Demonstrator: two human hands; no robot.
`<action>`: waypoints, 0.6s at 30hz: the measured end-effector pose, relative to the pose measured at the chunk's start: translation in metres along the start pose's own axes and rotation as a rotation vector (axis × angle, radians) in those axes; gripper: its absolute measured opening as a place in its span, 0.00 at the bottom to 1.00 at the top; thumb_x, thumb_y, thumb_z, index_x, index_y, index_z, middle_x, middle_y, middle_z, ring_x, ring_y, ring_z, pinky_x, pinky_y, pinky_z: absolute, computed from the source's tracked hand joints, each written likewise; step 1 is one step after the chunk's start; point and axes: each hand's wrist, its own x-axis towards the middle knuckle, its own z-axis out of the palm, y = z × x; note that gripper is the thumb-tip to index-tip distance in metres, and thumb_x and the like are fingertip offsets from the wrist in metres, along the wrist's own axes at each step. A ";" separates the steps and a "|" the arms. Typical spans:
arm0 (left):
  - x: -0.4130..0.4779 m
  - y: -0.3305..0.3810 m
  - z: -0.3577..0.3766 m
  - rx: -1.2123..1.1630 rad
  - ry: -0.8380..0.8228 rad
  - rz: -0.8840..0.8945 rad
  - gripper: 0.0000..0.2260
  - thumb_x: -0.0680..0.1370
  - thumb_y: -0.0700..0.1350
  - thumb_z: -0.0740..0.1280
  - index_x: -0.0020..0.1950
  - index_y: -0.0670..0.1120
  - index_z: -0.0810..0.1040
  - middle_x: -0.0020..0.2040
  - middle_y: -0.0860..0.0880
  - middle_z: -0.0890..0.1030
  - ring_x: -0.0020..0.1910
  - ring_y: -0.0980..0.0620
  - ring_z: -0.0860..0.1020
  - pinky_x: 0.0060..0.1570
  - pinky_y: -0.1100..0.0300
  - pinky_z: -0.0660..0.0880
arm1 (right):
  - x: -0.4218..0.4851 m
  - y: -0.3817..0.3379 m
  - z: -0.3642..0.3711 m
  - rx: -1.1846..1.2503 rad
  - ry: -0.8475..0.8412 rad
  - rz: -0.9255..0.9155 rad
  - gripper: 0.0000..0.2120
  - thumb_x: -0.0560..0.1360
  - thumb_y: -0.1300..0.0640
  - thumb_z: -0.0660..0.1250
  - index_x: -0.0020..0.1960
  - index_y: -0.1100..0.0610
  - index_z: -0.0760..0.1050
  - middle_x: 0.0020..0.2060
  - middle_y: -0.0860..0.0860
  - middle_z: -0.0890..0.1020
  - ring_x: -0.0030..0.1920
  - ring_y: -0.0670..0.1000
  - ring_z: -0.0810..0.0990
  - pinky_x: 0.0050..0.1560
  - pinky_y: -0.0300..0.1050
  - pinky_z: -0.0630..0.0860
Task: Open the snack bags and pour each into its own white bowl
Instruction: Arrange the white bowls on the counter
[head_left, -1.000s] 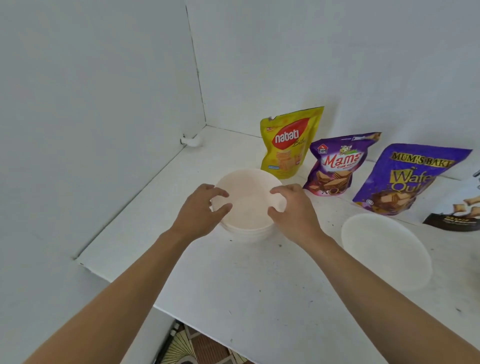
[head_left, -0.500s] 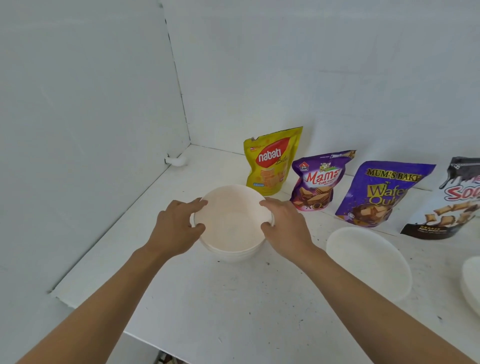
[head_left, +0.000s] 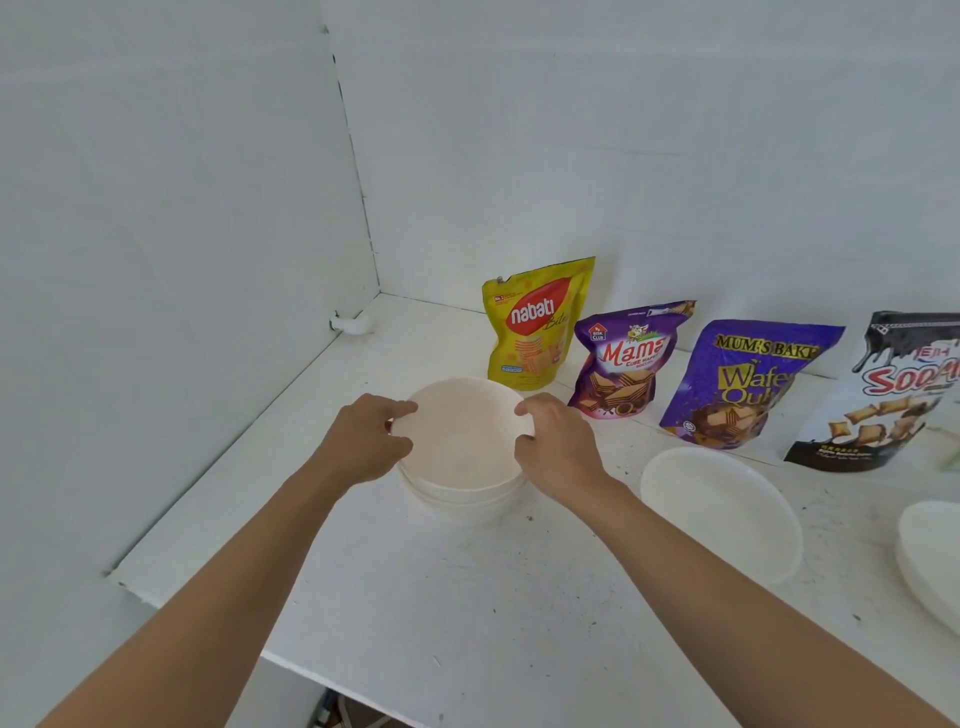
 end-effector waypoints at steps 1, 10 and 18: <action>0.000 0.001 -0.001 -0.030 -0.014 -0.019 0.27 0.73 0.36 0.68 0.71 0.51 0.76 0.65 0.51 0.78 0.59 0.52 0.76 0.54 0.61 0.71 | 0.001 0.001 0.000 0.002 -0.006 -0.007 0.19 0.77 0.65 0.64 0.68 0.58 0.72 0.66 0.53 0.75 0.66 0.53 0.71 0.64 0.44 0.69; -0.025 0.003 -0.001 -0.170 0.079 0.015 0.25 0.74 0.38 0.68 0.71 0.52 0.76 0.60 0.52 0.81 0.54 0.55 0.79 0.54 0.60 0.73 | 0.007 0.001 -0.020 0.070 0.019 -0.139 0.17 0.78 0.65 0.60 0.66 0.57 0.73 0.66 0.51 0.75 0.64 0.53 0.74 0.62 0.49 0.71; -0.051 0.050 -0.003 -0.255 0.015 0.194 0.25 0.75 0.37 0.68 0.71 0.56 0.76 0.68 0.57 0.77 0.55 0.59 0.80 0.48 0.63 0.76 | -0.041 0.026 -0.060 0.350 0.214 -0.091 0.16 0.77 0.67 0.62 0.62 0.55 0.77 0.58 0.46 0.77 0.51 0.42 0.73 0.48 0.29 0.69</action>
